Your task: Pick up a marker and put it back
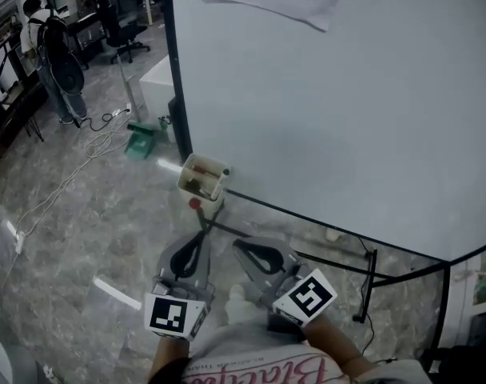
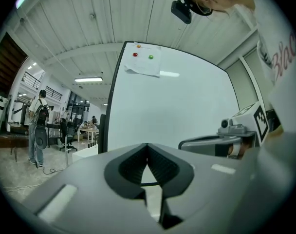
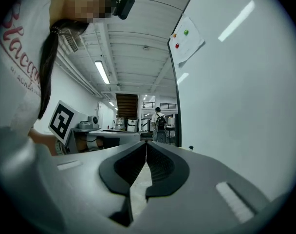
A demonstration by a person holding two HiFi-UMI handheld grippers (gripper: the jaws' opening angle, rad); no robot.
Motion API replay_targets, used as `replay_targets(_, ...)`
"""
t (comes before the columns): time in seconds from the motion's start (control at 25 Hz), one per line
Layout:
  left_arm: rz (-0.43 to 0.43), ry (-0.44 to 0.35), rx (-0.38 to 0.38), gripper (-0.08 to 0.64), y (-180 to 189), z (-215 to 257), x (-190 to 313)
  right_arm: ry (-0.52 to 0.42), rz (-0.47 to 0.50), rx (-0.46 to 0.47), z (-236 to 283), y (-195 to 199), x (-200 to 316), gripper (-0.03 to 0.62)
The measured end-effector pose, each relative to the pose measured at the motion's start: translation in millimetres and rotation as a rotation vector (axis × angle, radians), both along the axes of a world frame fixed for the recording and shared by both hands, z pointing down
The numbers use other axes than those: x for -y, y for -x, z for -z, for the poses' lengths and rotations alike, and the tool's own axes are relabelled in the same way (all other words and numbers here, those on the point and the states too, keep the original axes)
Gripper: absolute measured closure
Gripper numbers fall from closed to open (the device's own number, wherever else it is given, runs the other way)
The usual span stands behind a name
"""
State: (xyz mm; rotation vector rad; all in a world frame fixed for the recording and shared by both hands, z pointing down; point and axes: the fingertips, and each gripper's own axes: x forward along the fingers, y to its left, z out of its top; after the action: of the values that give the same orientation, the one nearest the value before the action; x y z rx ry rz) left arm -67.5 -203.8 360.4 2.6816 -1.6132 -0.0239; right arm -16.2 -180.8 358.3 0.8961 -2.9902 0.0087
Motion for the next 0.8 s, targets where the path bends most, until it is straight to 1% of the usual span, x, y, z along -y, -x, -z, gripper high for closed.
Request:
replay_targets(0.04, 0.005, 0.004, 0.009, 0.56, -0.7, -0.4, 8.5, 0.004, 0.005, -0.004, -0.8, 0.0, 9.8, 0.59)
replay_targets(0.12, 0.023, 0.041, 0.031, 0.56, 0.8, -4.2, 23.1, 0.011, 0.008, -0.013, -4.3, 0.9, 30.5, 0.59)
replay_targets(0.2, 0.042, 0.066, 0.039, 0.56, 3.7, -7.2, 36.6, 0.012, -0.006, -0.024, -9.1, 1.7, 53.2, 0.562)
replay_targets(0.24, 0.048, 0.064, 0.036, 0.56, 4.9, -7.1, 42.7, 0.017, -0.018, -0.028, -12.4, 1.4, 64.5, 0.536)
replay_targets(0.36, 0.071, 0.014, 0.013, 0.56, 10.3, -2.4, 59.7, 0.059, -0.045, -0.038, -23.2, 1.3, 95.2, 0.449)
replay_targets(0.44, 0.089, 0.004, 0.007, 0.56, 14.9, -2.7, 67.5, 0.097, -0.057, -0.037, -30.6, 2.1, 112.9, 0.42)
replay_targets(0.52, 0.104, 0.011, 0.008, 0.56, 19.0, -4.0, 73.3, 0.135, -0.069, -0.038, -38.2, 3.7, 128.5, 0.394)
replay_targets(0.64, 0.124, 0.02, 0.002, 0.56, 23.7, -6.4, 82.0, 0.182, -0.078, -0.048, -50.2, 8.7, 146.4, 0.387)
replay_targets(0.8, 0.134, 0.032, 0.002, 0.56, 29.1, -10.0, 91.8, 0.232, -0.048, -0.061, -65.2, 23.5, 159.6, 0.388)
